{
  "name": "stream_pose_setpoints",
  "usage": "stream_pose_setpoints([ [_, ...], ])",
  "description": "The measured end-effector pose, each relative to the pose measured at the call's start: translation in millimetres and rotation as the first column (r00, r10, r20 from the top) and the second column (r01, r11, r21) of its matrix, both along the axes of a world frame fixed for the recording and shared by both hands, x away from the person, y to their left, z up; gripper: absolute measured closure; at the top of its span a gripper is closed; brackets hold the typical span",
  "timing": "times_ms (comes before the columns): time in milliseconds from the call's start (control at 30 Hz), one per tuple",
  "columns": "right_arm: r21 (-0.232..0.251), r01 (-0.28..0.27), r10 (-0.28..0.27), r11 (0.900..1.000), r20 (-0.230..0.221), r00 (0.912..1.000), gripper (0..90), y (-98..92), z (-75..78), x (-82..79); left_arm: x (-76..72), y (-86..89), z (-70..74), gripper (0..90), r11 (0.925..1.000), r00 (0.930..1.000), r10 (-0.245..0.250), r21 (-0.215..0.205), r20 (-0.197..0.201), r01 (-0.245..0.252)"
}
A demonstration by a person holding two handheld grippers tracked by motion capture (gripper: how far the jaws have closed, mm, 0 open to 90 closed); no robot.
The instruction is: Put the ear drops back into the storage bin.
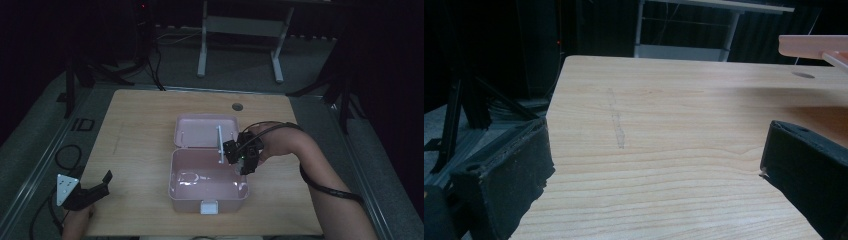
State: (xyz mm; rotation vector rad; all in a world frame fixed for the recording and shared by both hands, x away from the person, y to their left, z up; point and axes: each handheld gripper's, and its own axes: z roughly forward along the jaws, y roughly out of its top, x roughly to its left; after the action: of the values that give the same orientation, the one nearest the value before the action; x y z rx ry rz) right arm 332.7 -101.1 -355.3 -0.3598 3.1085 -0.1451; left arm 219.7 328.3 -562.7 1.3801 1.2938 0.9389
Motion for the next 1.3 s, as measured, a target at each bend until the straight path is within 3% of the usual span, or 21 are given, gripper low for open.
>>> stream_pose_setpoints([
  [367,-0.018,-0.045,0.044,0.999,-0.027,0.9986,59.7,15.9,-19.9,-3.4,0.1,-0.1,0.0,0.4,1.0,1.0,-0.003,0.002,0.0,0.003],
  [1300,-0.035,-0.067,0.065,0.997,-0.072,0.9953,59.6,28.9,-86.2,-2.2,0.3,-0.3,0.0,0.4,1.0,1.0,-0.005,0.004,-0.001,0.005],
])
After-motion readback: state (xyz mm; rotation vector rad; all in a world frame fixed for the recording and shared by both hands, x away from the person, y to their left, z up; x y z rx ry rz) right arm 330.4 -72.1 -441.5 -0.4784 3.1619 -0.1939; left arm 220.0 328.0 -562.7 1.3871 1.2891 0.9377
